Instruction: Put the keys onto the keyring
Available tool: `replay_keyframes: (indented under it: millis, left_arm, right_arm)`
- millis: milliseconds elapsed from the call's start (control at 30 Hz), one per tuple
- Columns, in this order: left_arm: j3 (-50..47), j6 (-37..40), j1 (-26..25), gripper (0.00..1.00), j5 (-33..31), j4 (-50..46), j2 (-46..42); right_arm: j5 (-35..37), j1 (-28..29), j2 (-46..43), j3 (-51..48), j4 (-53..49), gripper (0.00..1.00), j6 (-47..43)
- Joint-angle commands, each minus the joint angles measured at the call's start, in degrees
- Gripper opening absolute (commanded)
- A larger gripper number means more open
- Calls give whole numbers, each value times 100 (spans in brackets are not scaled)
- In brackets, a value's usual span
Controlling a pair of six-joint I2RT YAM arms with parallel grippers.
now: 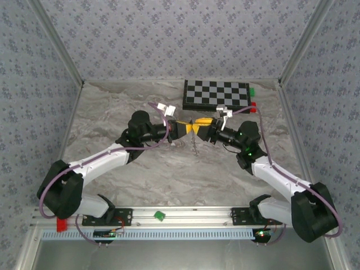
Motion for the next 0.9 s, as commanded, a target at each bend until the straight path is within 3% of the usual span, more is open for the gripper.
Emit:
replay_keyframes:
  millis: [0,567,867]
  left_arm:
    - [200,231,-28,0,-19,-31,-232]
    - [220,414,-28,0,-153,-295,-366]
    - [261,467,-45,0,-129,-374,-353]
  right_arm:
    - [221,-64,-302,-61,-174,48,-109]
    - [520,-64,-611,7,-1084,50,-693]
    - [446,16,-511,100,-1169,41,-770]
